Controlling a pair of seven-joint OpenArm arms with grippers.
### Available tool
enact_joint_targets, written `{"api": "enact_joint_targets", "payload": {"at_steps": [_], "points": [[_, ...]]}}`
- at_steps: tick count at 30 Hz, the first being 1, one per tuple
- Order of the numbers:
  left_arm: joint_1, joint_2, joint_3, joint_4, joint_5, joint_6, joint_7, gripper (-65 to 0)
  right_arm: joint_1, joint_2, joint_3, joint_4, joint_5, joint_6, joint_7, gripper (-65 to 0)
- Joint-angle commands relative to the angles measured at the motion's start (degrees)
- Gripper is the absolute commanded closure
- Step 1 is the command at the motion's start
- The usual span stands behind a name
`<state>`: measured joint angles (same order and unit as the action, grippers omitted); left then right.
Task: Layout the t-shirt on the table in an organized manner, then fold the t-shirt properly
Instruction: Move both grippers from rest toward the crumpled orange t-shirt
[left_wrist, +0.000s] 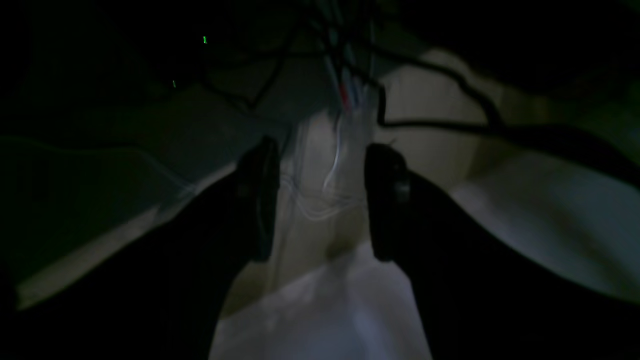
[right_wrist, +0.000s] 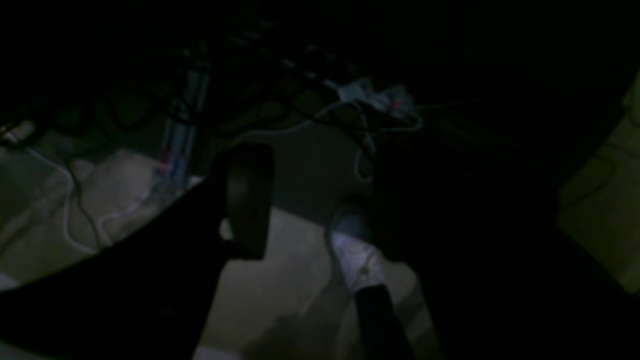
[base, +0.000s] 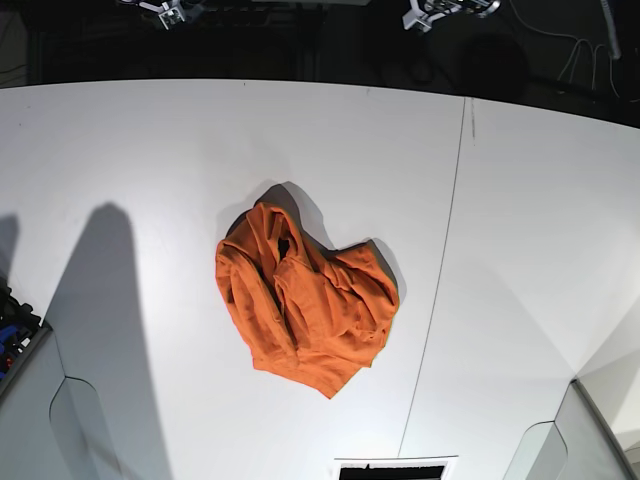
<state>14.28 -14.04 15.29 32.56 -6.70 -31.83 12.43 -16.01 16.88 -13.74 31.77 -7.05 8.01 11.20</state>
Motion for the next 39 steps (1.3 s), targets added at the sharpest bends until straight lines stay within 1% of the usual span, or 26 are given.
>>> {"api": "enact_joint_targets", "payload": {"at_steps": [1,4,7,8,10,13,15,20,22,23,26,28,29,31,33,34,37,39], "points": [[1.8,-0.9,-2.2,3.4,-0.4,-2.2,-0.3,-30.5,-2.2,1.5,0.2,3.1,0.5,0.3,1.0,-32.3],[7.5,-2.4,-9.1,13.5,-1.6,-5.6,-0.3,-30.5,-8.2,4.6,0.2,12.7,2.7,0.3,0.5,-32.3],[12.9,-3.5,-15.3,23.6,-5.5,-7.3,0.7,-30.5,-13.5,7.7,0.2,22.5,6.2,0.3,-2.2,-32.3],[14.6,-3.6,-17.3,27.0,-6.4,-7.9,1.3,-30.5,-15.2,8.7,0.3,25.7,6.5,0.3,-2.5,-32.3],[17.7,-4.1,-21.0,33.8,-7.8,-7.9,2.9,-30.5,-18.3,10.5,0.8,32.2,6.6,0.1,-3.7,-32.3],[22.2,-4.5,-25.9,43.7,-9.8,-7.9,5.1,-30.5,-22.3,12.7,2.2,41.7,6.7,-1.3,-5.9,-32.3],[24.9,-5.1,-28.6,50.1,-12.4,-7.9,6.1,-30.5,-24.6,13.9,3.2,47.9,6.7,-2.1,-7.3,-32.3],[30.8,-6.7,-34.8,64.4,-16.6,-7.9,7.3,-30.5,-27.4,16.3,4.9,61.2,6.6,-2.4,-9.7,-32.3],[32.3,-7.6,-36.8,68.9,-18.1,-7.9,7.3,-30.5,-27.3,16.8,5.0,65.1,6.6,-3.0,-10.4,-32.3],[32.7,-8.2,-37.6,70.8,-18.9,-7.8,7.3,-30.5,-27.2,16.7,5.1,66.9,6.4,-4.1,-10.4,-32.3],[32.4,-10.3,-39.0,74.6,-21.8,-7.8,7.3,-30.6,-25.9,16.7,5.1,71.1,6.4,-10.0,-10.4,-32.3],[31.8,-12.0,-39.0,76.1,-23.2,-6.8,7.3,-30.6,-24.2,16.5,5.1,72.6,6.4,-14.1,-10.4,-32.3],[31.3,-12.8,-39.0,76.5,-23.6,-6.3,7.3,-30.6,-22.8,16.4,5.1,72.8,6.4,-14.3,-10.4,-32.3],[29.8,-14.6,-38.9,76.7,-24.4,-6.3,7.3,-30.8,-19.6,16.4,5.1,72.8,5.8,-13.9,-11.1,-32.3],[27.7,-16.1,-38.6,76.6,-24.4,-6.3,7.3,-30.8,-15.9,16.4,5.1,72.8,5.7,-12.4,-13.6,-32.3],[26.7,-16.8,-38.3,76.6,-24.4,-6.3,7.3,-30.8,-14.0,16.4,5.1,72.8,5.7,-12.0,-15.9,-32.3],[24.4,-19.3,-37.0,76.6,-24.3,-6.3,7.4,-30.8,-8.9,16.3,5.1,72.8,5.8,-12.1,-25.3,-32.3],[23.7,-20.7,-36.3,76.6,-24.4,-6.3,7.6,-30.8,-7.2,16.3,5.1,72.8,5.6,-12.1,-29.3,-32.3]]}}
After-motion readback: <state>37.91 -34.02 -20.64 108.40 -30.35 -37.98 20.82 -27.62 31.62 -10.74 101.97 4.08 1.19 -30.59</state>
